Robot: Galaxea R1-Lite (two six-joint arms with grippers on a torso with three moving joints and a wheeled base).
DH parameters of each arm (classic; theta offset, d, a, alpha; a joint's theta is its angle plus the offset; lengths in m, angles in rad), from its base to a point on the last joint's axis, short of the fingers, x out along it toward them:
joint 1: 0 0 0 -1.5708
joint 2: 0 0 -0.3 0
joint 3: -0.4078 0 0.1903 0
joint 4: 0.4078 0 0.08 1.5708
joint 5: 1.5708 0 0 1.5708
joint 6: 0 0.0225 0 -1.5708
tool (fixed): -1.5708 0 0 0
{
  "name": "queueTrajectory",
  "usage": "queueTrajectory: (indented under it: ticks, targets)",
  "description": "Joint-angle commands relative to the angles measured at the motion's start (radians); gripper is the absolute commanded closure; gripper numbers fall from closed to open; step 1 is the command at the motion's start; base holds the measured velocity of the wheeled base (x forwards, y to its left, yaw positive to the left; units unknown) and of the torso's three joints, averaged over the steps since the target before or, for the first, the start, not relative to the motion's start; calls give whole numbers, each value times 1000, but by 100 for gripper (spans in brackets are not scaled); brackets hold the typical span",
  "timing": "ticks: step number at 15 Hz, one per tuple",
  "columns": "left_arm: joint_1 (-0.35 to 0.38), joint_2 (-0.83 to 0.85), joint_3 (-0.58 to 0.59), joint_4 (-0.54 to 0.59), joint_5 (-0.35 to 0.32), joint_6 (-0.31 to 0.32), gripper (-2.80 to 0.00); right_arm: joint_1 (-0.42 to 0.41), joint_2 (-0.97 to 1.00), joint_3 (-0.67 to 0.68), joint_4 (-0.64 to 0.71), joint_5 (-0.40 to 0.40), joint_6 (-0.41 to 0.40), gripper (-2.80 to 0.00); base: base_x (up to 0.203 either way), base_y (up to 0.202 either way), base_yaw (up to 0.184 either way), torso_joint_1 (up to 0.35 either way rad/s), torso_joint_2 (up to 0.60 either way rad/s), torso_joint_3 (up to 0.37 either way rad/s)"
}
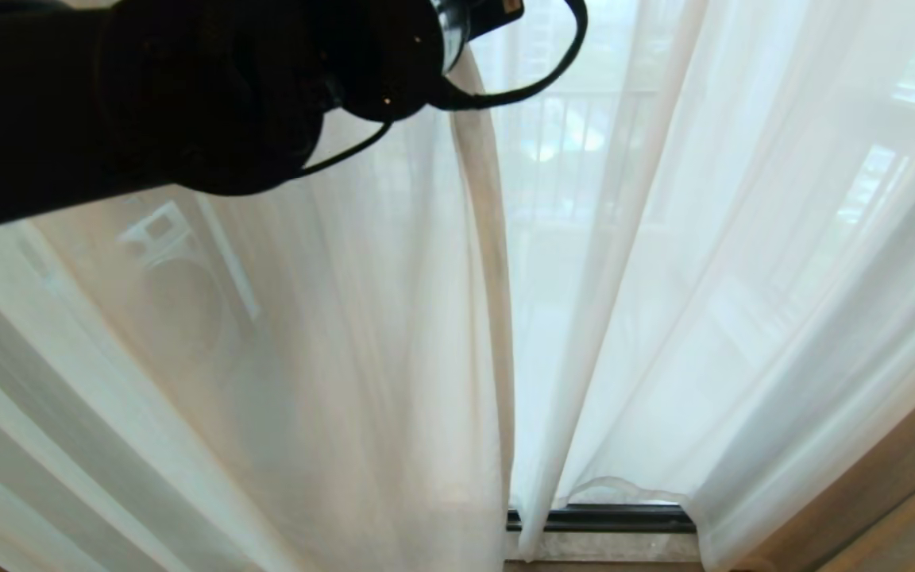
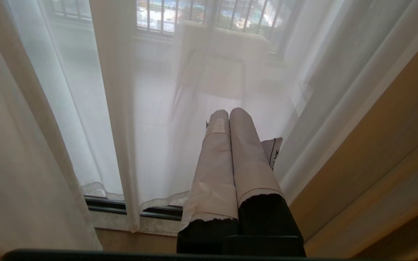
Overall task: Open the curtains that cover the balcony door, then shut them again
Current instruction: Close the inner curtains on both sides
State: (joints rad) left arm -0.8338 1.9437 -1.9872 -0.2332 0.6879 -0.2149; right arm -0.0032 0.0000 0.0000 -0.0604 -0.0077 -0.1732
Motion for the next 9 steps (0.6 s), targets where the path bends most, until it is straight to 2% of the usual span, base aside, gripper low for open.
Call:
queueTrajectory:
  ticks: [1, 6, 7, 9]
  targets:
    - [53, -28, 1, -2, 4, -1, 0, 0, 0, 0, 1, 0, -2, 0, 0, 0, 0, 0, 0, 0]
    - [143, -44, 4, 0, 7, -1, 0, 0, 0, 0, -1, 0, -2, 0, 0, 0, 0, 0, 0, 0]
    - [152, -46, 4, 0, 7, -1, -280, 0, 0, 0, -1, 0, -2, 0, 0, 0, 0, 0, 0, 0]
    - [157, -54, 4, 2, 8, -1, -280, 0, 0, 0, -1, 0, -2, 0, 0, 0, 0, 0, 0, 0]
